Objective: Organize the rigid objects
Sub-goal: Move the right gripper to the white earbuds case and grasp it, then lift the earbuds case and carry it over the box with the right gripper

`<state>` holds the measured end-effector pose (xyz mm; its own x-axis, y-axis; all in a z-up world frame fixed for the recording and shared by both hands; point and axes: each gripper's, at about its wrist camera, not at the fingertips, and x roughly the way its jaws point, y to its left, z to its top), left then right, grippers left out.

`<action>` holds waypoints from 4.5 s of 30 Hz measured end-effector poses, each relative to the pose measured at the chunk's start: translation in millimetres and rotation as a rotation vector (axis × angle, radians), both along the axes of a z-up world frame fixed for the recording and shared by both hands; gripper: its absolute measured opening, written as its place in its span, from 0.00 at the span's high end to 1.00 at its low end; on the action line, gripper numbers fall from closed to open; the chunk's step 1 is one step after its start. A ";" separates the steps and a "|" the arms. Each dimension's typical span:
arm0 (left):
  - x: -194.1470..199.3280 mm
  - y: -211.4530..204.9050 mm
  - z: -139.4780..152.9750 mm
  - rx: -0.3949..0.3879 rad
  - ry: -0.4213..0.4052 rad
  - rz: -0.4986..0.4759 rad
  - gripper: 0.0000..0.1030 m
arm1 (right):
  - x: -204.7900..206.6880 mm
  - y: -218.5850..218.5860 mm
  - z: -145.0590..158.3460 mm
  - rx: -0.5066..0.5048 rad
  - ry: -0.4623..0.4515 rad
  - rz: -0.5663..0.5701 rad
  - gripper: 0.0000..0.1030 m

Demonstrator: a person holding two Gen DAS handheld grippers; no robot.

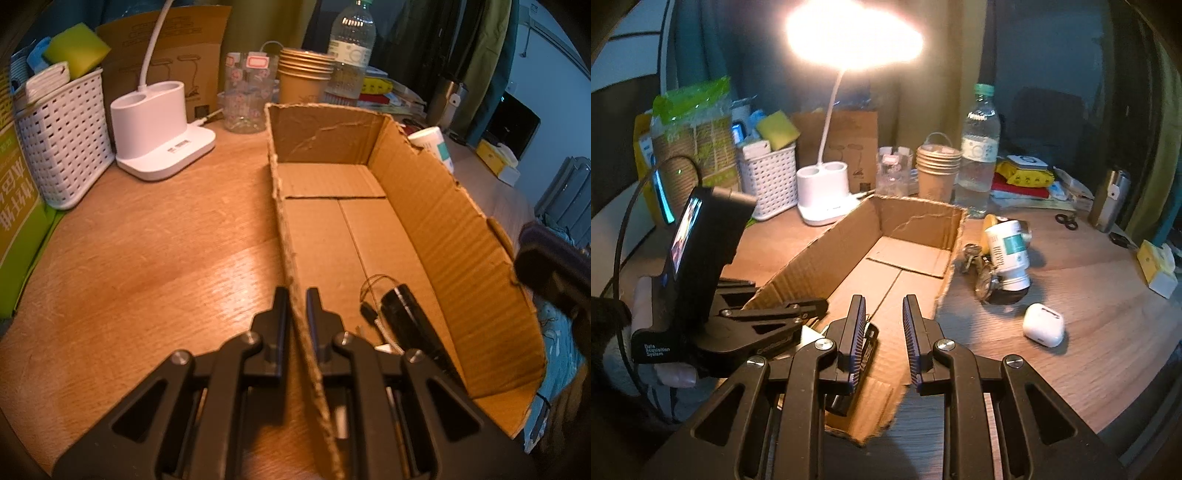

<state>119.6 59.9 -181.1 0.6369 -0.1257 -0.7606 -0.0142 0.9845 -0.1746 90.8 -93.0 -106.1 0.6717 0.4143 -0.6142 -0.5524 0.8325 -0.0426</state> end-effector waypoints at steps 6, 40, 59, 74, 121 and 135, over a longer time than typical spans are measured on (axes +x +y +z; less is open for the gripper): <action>0.0 0.1 0.0 0.000 0.000 0.000 0.90 | 6.0 -16.7 6.5 0.013 -0.007 -0.047 0.78; 0.4 0.4 0.0 -0.002 -0.001 0.001 0.89 | 79.3 -99.8 -27.0 0.021 0.054 -0.349 0.52; 0.2 0.6 -0.1 -0.002 -0.001 0.001 0.89 | 113.8 -107.3 -49.2 -0.011 0.116 -0.395 0.47; 0.4 0.7 -0.1 -0.002 -0.001 0.001 0.89 | 130.6 -103.7 -62.2 -0.051 0.171 -0.391 0.43; 0.7 1.1 -0.1 -0.003 -0.001 0.001 0.89 | 74.8 -69.9 -2.7 0.005 0.033 -0.236 0.45; 0.8 1.1 -0.1 -0.003 -0.001 0.001 0.89 | 40.5 -46.2 27.8 0.039 -0.038 -0.145 0.45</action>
